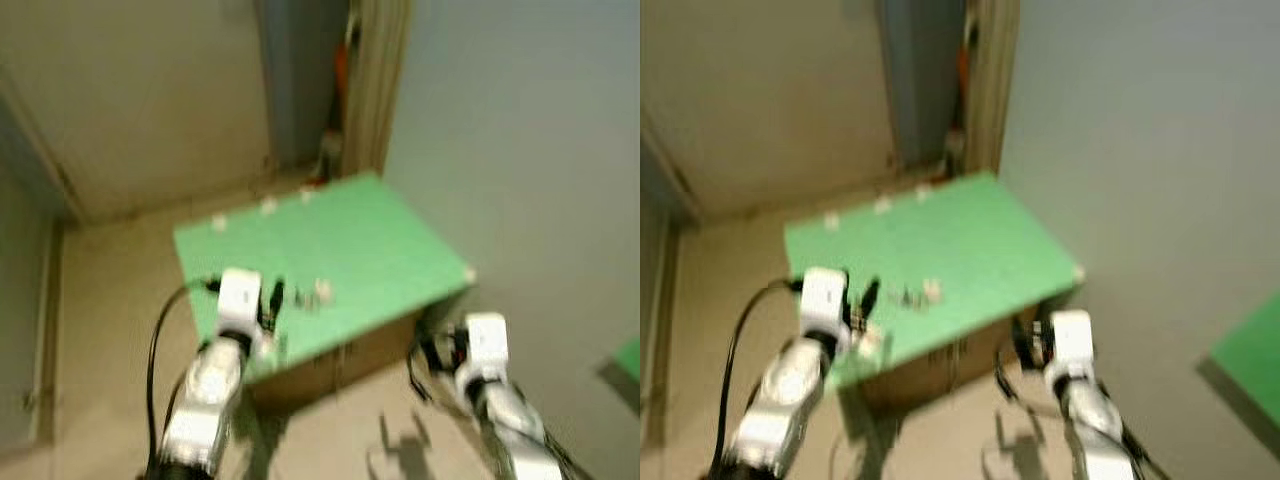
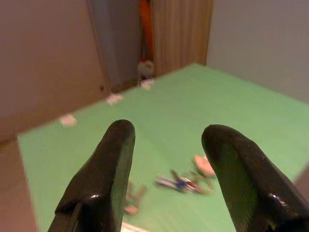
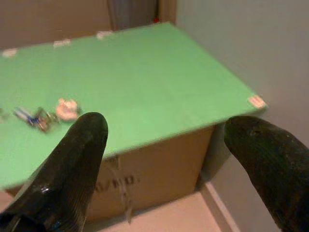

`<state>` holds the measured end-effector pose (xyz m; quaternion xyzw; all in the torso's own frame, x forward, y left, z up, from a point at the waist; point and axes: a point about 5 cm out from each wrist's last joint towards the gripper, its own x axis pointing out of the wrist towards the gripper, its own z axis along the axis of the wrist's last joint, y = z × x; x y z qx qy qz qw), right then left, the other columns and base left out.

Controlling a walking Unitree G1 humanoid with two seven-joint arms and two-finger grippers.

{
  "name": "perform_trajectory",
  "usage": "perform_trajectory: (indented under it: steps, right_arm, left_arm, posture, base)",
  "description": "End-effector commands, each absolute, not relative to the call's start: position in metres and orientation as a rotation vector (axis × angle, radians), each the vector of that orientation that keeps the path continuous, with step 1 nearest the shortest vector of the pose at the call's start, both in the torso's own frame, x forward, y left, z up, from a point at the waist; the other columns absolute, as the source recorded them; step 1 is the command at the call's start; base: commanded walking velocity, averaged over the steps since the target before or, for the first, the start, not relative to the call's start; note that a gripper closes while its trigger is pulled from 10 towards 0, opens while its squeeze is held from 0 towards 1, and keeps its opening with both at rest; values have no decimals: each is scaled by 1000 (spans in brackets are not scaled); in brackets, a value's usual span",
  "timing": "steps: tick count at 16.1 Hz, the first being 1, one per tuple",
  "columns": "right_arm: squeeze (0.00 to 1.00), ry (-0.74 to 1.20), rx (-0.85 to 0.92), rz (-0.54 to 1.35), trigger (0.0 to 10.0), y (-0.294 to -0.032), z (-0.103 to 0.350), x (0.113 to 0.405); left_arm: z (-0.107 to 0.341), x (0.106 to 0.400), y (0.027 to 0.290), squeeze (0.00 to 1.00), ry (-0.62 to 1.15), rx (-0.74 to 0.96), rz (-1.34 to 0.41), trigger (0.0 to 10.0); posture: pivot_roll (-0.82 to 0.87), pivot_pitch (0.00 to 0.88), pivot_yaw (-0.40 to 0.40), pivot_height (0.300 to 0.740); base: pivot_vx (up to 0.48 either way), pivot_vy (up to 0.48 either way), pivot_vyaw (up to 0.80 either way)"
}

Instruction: Hang keys on a hook

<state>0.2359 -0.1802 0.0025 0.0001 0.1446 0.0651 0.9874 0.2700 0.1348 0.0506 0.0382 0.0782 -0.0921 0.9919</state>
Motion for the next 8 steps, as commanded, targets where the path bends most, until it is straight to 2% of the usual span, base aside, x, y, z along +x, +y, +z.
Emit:
perform_trajectory:
  steps: [1, 8]
  right_arm:
    - [0, 271, 11, 151, 10000, -171, 6, 239]
    - [0, 284, -3, 161, 10000, -168, 4, 246]
  left_arm:
    - [55, 272, 144, 0, 137, 99, -159, 10000]
    - [45, 268, 171, 0, 219, 231, -103, 10000]
  posture:
    - [-28, 5, 10, 740]
    - [20, 11, 12, 740]
  base:
    - [446, 0, 0]
    - [0, 0, 0]
